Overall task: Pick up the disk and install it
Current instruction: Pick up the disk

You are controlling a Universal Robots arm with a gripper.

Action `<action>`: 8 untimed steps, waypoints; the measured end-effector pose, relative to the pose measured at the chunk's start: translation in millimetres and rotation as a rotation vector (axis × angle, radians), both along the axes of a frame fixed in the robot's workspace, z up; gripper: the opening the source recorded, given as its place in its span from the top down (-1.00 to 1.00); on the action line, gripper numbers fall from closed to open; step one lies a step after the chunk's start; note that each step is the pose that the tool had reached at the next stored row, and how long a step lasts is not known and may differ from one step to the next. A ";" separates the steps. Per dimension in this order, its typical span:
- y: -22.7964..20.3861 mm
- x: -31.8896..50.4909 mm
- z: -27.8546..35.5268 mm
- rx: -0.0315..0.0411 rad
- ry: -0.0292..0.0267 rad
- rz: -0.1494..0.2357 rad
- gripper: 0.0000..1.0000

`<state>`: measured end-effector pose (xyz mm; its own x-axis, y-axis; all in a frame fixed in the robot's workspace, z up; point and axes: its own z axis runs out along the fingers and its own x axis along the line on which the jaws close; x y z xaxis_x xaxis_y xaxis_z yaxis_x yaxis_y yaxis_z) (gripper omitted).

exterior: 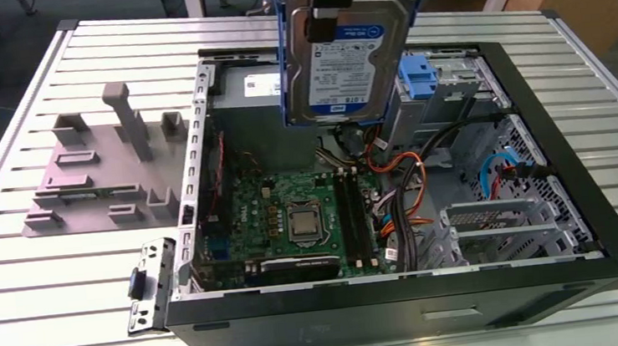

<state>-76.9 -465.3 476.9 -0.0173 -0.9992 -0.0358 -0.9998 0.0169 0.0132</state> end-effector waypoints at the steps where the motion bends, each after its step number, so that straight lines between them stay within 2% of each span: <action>1: -0.1 0.1 0.0 -0.0001 0.0000 0.000 0.27; 8: -1.1 1.2 -0.2 -0.0007 0.0000 0.000 0.27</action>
